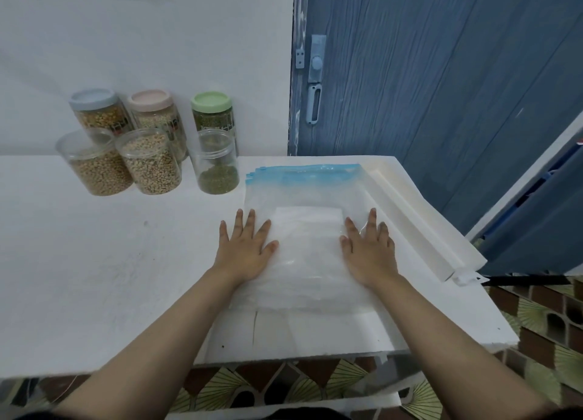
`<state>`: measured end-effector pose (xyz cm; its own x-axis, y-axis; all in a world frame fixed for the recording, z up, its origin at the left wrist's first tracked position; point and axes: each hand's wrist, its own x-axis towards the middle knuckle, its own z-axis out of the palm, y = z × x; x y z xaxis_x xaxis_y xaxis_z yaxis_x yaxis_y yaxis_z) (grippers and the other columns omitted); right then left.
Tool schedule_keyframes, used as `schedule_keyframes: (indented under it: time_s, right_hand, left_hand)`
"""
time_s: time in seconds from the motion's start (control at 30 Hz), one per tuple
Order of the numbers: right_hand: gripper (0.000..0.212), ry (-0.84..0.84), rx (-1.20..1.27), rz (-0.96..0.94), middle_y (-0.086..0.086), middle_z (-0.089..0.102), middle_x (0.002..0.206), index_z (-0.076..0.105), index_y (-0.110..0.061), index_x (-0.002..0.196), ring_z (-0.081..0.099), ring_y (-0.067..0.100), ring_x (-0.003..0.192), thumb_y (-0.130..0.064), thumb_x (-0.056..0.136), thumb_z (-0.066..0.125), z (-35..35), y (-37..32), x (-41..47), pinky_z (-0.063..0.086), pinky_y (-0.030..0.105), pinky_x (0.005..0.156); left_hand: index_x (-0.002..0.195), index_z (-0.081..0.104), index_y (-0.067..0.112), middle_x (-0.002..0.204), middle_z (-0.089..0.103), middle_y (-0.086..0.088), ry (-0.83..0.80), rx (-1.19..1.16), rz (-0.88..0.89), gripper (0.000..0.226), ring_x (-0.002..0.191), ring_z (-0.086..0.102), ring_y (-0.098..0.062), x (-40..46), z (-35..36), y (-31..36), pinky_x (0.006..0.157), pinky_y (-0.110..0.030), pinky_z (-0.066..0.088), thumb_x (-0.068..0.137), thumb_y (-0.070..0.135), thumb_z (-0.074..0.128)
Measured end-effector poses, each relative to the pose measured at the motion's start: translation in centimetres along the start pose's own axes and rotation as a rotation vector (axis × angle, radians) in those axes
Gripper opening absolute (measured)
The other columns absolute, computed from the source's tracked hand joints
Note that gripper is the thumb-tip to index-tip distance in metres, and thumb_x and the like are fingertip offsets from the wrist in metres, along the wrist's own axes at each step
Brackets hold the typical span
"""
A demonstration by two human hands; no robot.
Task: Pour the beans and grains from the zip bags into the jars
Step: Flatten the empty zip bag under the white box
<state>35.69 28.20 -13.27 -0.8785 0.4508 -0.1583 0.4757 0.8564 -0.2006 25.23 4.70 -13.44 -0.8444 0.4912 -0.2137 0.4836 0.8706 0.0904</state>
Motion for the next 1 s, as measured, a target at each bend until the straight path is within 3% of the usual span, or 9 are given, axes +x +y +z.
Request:
schedule_keyframes:
  time_s: [0.17,0.27,0.4,0.57,0.73,0.87,0.93,1.0]
  right_hand:
    - [0.064,-0.065,-0.067,-0.025,0.005,-0.036,0.159,-0.005,-0.041,0.157,-0.015,0.039,0.151,-0.063,0.101,0.017,-3.4,-0.3,-0.9,-0.004,0.055,0.120]
    - [0.065,-0.081,-0.072,-0.122,0.002,-0.026,0.163,-0.003,-0.044,0.156,-0.016,0.036,0.151,-0.068,0.098,0.015,-4.5,-1.9,-3.4,-0.008,0.053,0.120]
    - [0.063,-0.100,-0.065,-0.191,-0.001,-0.018,0.166,-0.008,-0.051,0.153,-0.015,0.034,0.152,-0.070,0.096,0.011,-1.8,-2.9,-6.2,-0.010,0.053,0.120]
    - [0.064,-0.059,-0.084,-0.180,-0.002,-0.018,0.166,-0.014,-0.053,0.151,-0.016,0.031,0.152,-0.072,0.095,0.009,0.9,-1.6,-6.8,-0.011,0.054,0.121]
    - [0.063,-0.025,-0.106,-0.184,-0.003,-0.018,0.166,-0.015,-0.053,0.151,-0.016,0.029,0.152,-0.072,0.095,0.009,1.7,-1.5,-6.8,-0.011,0.053,0.121]
    - [0.062,-0.021,-0.086,-0.185,-0.004,-0.015,0.166,-0.010,-0.055,0.151,-0.014,0.028,0.153,-0.072,0.095,0.011,1.8,-1.3,-6.7,-0.010,0.052,0.121]
    - [0.062,-0.028,-0.068,-0.181,-0.005,-0.015,0.166,-0.008,-0.055,0.152,-0.014,0.028,0.153,-0.072,0.095,0.012,1.8,-1.3,-6.6,-0.010,0.052,0.121]
    - [0.063,-0.035,-0.068,-0.174,-0.005,-0.014,0.167,-0.007,-0.055,0.152,-0.013,0.028,0.153,-0.073,0.095,0.012,1.7,-1.3,-6.6,-0.010,0.051,0.122]
  left_hand:
    - [0.159,0.000,0.023,0.164,-0.020,-0.003,-0.102,-0.107,0.013,0.070,0.150,-0.023,-0.027,-0.9,-3.4,1.0,0.117,-0.055,-0.017,0.101,0.061,0.013]
    - [0.159,0.000,0.022,0.166,-0.015,-0.003,-0.087,-0.117,0.043,0.074,0.151,-0.018,-0.027,-3.0,-4.6,3.5,0.119,-0.052,-0.013,0.099,0.064,0.012]
    - [0.158,-0.004,0.023,0.166,-0.013,-0.003,-0.091,-0.018,0.061,0.076,0.152,-0.015,-0.029,-5.8,-0.9,5.5,0.121,-0.055,-0.009,0.097,0.067,0.008]
    - [0.158,-0.003,0.028,0.167,-0.008,0.001,0.050,-0.017,0.065,0.097,0.153,-0.011,-0.026,-6.3,2.2,4.8,0.121,-0.054,-0.007,0.073,0.072,-0.018]
    - [0.158,-0.002,0.028,0.167,-0.007,0.002,0.104,-0.029,0.071,0.094,0.153,-0.010,-0.024,-6.5,2.9,4.8,0.122,-0.053,-0.005,0.078,0.074,-0.016]
    - [0.157,0.012,0.033,0.165,-0.012,0.007,0.083,-0.228,0.275,0.096,0.152,-0.015,-0.015,-7.2,2.2,2.9,0.122,-0.053,-0.009,0.077,0.086,0.006]
    - [0.147,0.033,0.037,0.165,0.005,0.006,0.096,-0.317,0.433,0.095,0.152,-0.005,-0.013,-7.6,2.0,1.0,0.123,-0.052,-0.003,0.071,0.094,0.029]
    - [0.135,0.045,0.037,0.153,0.021,0.009,0.099,-0.389,0.481,0.087,0.146,0.013,-0.013,-7.6,2.1,-0.5,0.123,-0.044,0.011,0.066,0.089,0.054]
